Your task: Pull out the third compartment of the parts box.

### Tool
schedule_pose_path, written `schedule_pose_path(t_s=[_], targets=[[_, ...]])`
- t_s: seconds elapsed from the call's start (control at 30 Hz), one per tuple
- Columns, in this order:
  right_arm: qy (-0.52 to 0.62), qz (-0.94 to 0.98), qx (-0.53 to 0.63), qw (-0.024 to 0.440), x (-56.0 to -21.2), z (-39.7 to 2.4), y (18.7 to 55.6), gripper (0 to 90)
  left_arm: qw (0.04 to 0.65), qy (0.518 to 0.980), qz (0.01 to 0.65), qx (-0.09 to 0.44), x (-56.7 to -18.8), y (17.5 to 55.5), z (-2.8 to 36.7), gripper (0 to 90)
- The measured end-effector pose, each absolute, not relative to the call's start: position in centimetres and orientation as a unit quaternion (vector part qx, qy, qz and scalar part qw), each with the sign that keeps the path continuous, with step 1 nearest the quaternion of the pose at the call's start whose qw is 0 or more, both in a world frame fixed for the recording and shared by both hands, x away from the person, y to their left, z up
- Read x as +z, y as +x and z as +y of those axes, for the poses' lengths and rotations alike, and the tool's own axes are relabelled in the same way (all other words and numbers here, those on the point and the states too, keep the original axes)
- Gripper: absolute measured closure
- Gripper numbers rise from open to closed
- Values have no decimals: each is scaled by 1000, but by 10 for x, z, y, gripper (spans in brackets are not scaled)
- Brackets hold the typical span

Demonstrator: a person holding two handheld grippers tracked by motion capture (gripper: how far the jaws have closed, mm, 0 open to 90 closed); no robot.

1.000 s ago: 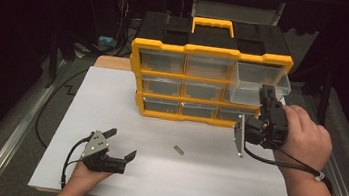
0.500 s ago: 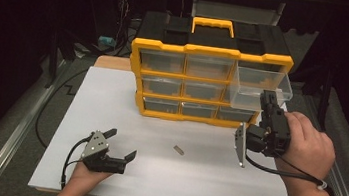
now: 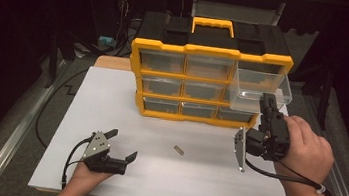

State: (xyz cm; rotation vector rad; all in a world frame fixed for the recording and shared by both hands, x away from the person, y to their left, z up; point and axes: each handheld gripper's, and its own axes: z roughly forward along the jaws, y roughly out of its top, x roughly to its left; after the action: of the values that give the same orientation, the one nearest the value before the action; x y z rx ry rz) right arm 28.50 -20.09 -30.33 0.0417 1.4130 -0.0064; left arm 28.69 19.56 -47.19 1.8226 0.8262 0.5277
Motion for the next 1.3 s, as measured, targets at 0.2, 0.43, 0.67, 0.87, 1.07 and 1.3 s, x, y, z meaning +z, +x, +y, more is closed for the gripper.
schedule_pose_path(t_s=[0.2, 0.43, 0.67, 0.87, 1.07, 1.3], targets=[[22, 655, 1, 755, -303, -200, 285, 656, 510, 758, 342, 219, -472, 287, 195, 8], [27, 659, 22, 752, -312, -196, 279, 541, 511, 758, 342, 219, -472, 286, 195, 7], [24, 670, 34, 741, -331, -190, 275, 508, 511, 757, 344, 218, -472, 287, 196, 7], [25, 687, 36, 725, -353, -187, 278, 495, 511, 757, 344, 218, -472, 287, 196, 7], [31, 707, 34, 706, -380, -185, 280, 485, 511, 758, 343, 215, -473, 287, 196, 7], [23, 724, 31, 689, -407, -187, 285, 476, 510, 759, 343, 215, -473, 287, 196, 7]])
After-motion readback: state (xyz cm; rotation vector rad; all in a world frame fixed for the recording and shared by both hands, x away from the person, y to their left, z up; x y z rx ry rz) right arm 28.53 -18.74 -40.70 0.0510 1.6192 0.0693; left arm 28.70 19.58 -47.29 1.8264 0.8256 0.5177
